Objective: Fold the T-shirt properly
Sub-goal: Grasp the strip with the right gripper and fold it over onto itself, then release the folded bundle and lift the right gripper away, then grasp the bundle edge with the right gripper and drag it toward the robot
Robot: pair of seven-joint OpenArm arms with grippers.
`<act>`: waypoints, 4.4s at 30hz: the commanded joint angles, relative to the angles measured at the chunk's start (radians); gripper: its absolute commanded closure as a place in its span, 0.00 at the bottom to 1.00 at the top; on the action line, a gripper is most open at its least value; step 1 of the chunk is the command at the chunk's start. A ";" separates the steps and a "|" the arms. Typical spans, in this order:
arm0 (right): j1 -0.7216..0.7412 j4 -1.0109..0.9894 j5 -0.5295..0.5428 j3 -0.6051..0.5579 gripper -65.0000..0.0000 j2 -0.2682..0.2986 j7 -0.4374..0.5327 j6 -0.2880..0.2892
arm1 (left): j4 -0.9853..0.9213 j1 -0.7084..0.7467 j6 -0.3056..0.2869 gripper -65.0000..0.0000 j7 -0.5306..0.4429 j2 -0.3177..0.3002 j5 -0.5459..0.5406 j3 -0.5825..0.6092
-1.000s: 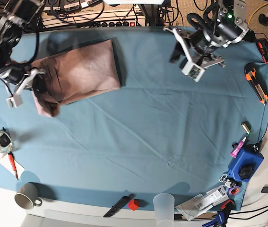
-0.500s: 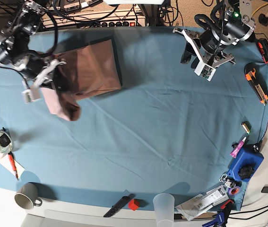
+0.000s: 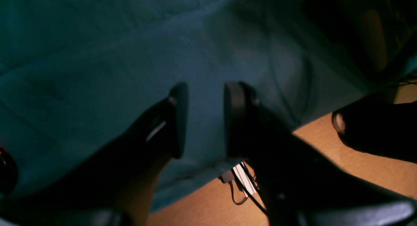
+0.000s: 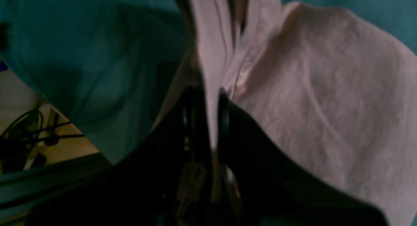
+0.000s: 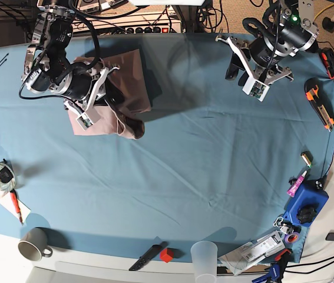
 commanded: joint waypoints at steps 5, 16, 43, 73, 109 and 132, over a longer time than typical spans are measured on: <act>-0.005 0.017 0.050 0.003 0.74 0.011 0.004 0.001 | 0.017 0.005 0.000 0.73 -0.029 -0.003 -0.010 -0.003; -0.006 0.155 0.277 0.163 0.74 0.010 0.004 0.001 | 0.017 0.014 0.000 0.73 -0.042 -0.002 -0.010 -0.003; 0.036 -0.070 0.323 0.347 0.74 0.027 0.004 0.001 | 0.017 0.006 -0.021 0.73 -0.161 -0.002 -0.010 0.000; 0.117 -0.468 0.248 0.534 0.58 0.111 0.004 0.001 | 0.017 0.013 -0.038 0.73 -0.175 -0.002 -0.011 0.000; 0.063 -0.567 0.233 0.201 1.00 0.149 0.004 -0.006 | 0.017 0.000 -0.037 0.73 -0.193 -0.002 -0.011 0.000; 0.407 -0.567 -0.130 0.201 1.00 0.139 0.242 -0.092 | 0.017 -0.008 -0.037 0.73 -0.193 -0.002 -0.041 0.000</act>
